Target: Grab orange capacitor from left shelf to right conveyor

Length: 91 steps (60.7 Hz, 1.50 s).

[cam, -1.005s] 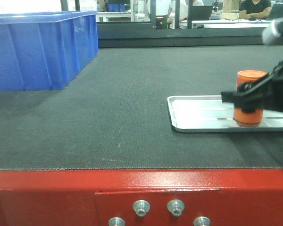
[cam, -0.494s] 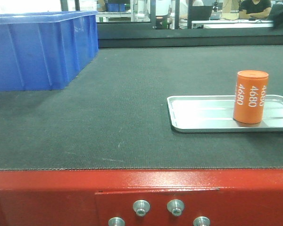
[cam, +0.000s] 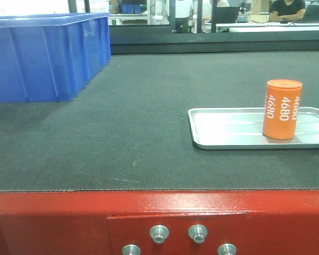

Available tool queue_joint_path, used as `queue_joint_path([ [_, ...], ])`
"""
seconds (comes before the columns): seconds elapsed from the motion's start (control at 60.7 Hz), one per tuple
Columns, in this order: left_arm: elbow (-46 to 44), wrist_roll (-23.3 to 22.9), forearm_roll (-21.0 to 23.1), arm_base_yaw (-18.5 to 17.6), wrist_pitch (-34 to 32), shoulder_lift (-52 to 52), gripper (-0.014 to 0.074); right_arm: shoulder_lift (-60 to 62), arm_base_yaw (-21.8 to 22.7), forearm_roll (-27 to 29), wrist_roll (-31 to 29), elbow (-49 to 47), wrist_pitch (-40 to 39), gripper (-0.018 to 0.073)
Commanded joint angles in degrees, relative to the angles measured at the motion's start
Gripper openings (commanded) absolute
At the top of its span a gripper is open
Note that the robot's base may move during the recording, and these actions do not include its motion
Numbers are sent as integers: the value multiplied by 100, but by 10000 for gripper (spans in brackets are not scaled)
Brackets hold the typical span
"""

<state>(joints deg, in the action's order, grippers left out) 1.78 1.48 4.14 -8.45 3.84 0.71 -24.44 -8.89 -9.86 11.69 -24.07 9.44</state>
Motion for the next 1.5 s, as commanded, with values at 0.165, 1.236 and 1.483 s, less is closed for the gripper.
queue_joint_path([
  [0.165,-26,-8,10,-9,-524,62,-127,61,-5,-7,-1,-167,-377,55],
  [1.236,-26,-8,10,-9,-524,62,-127,2548,1386,986,-788,2439,-764,55],
  [1.483,-26,-8,10,-9,-524,62,-127,2548,1386,986,-788,2549,-991,55],
])
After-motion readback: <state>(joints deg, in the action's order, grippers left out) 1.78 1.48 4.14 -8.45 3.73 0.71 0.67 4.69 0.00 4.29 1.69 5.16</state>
